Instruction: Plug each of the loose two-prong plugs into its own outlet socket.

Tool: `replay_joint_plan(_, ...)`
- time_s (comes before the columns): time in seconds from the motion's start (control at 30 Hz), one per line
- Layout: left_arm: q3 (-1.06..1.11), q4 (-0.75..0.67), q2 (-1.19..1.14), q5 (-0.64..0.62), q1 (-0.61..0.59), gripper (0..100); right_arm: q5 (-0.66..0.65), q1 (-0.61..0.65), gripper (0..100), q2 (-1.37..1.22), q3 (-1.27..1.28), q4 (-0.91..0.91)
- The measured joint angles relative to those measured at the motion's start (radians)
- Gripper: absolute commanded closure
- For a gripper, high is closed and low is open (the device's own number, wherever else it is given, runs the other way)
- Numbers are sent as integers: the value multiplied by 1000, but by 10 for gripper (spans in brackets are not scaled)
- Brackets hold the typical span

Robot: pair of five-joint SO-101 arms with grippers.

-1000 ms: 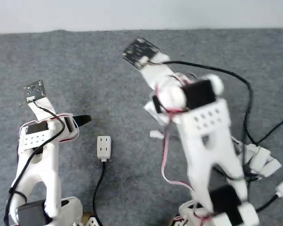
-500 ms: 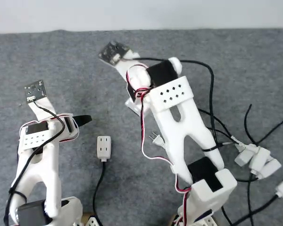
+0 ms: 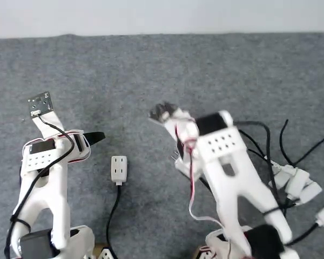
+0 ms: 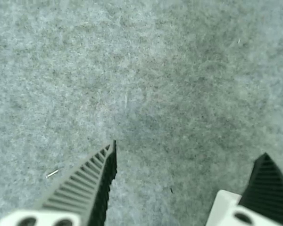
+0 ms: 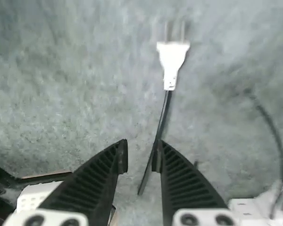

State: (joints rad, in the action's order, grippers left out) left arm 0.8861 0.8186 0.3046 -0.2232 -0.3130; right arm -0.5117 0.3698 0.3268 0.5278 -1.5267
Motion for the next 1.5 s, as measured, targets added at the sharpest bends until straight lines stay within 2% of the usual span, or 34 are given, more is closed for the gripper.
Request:
replay_joint_plan(0.2, 15, 0, 0, 0, 0, 581, -184, -166, 893, 20, 238, 87)
replay_joint_plan(0.37, 15, -18, 0, 0, 0, 581, -367, -330, 893, 32, 270, 91)
replay_joint_plan(0.47, 15, -18, 0, 0, 0, 581, -416, -358, 885, 32, 273, 92)
replay_joint_plan(0.6, 15, -18, 0, 0, 0, 581, -448, -350, 816, 32, 319, 127)
replay_joint_plan(1.1, 15, -18, 0, 0, 0, 581, -428, -310, 819, 35, 514, 396)
replay_joint_plan(1.23, 15, -18, 0, 0, 0, 581, -427, -311, 820, 41, 523, 410)
replay_joint_plan(1.3, 15, -18, 0, 0, 0, 581, -427, -316, 858, 41, 523, 419)
replay_joint_plan(1.4, 15, -18, 0, 0, 0, 581, -427, -342, 979, 41, 523, 430)
replay_joint_plan(1.5, 15, -18, 0, 0, 0, 581, -427, -359, 980, 41, 523, 445)
